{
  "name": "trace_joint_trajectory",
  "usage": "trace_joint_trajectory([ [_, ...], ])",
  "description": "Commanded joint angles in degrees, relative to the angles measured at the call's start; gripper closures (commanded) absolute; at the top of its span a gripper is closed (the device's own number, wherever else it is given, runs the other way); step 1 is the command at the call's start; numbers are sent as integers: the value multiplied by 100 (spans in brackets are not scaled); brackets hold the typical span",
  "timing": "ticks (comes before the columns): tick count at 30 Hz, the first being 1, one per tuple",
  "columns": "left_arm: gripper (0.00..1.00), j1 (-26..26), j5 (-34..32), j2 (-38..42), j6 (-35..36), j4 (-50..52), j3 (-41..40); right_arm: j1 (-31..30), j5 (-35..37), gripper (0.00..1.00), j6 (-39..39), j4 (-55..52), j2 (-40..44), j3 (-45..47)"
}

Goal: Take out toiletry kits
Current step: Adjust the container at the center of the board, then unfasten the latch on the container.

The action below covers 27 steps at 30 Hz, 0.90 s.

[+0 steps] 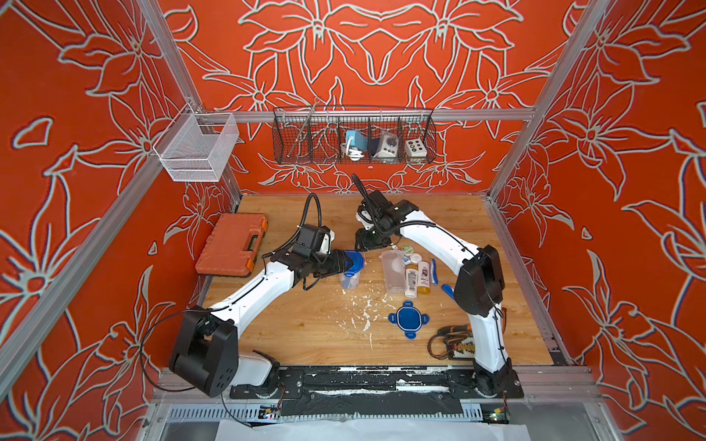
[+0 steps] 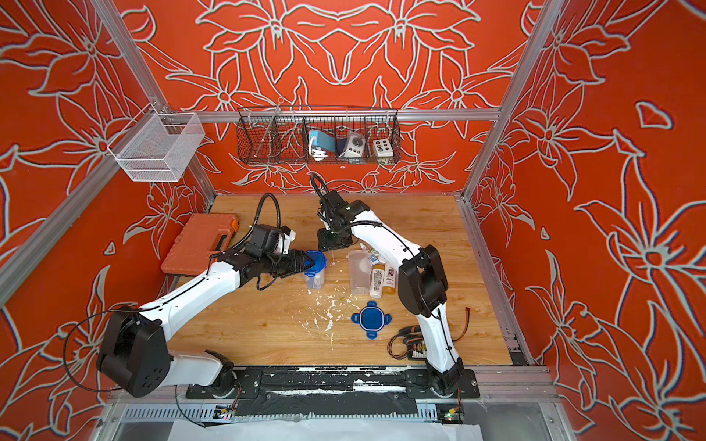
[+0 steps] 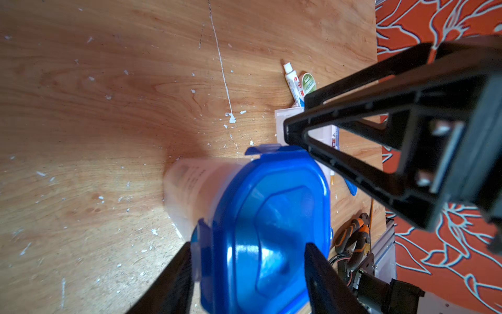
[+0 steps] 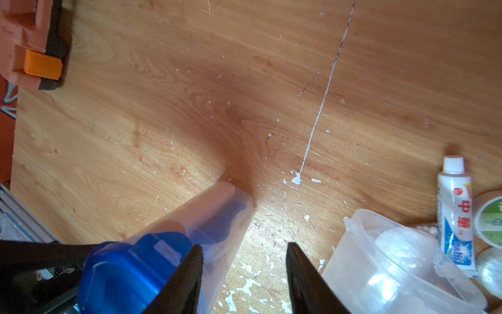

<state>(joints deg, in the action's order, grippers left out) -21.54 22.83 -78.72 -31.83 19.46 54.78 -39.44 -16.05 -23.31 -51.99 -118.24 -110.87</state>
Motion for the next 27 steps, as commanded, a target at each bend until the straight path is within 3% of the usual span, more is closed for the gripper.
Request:
trace_joint_trajectory([
  [1,36,-16,191,9,-60,-81,319,88,166,51,-168,399,890,521],
  [5,27,63,-90,101,-9,68,609,261,-590,58,-754,2068,2047,2169],
  [9,24,230,-250,-38,328,152,685,543,-2066,61,-1871,4627,2946,4102],
  [13,24,291,273,-199,582,-62,671,652,-2808,63,-2875,6682,3223,5358],
  [15,24,291,357,-245,638,-151,665,657,-2917,65,-3259,7457,3229,5824],
  [20,27,334,240,-490,861,-2,705,581,-2688,65,-3650,8224,3129,6501],
  [24,27,334,139,-611,1081,180,692,357,-2546,56,-3675,8497,2875,6683],
  [27,26,335,143,-594,1124,107,609,332,-2482,52,-4020,9423,2596,6989],
])
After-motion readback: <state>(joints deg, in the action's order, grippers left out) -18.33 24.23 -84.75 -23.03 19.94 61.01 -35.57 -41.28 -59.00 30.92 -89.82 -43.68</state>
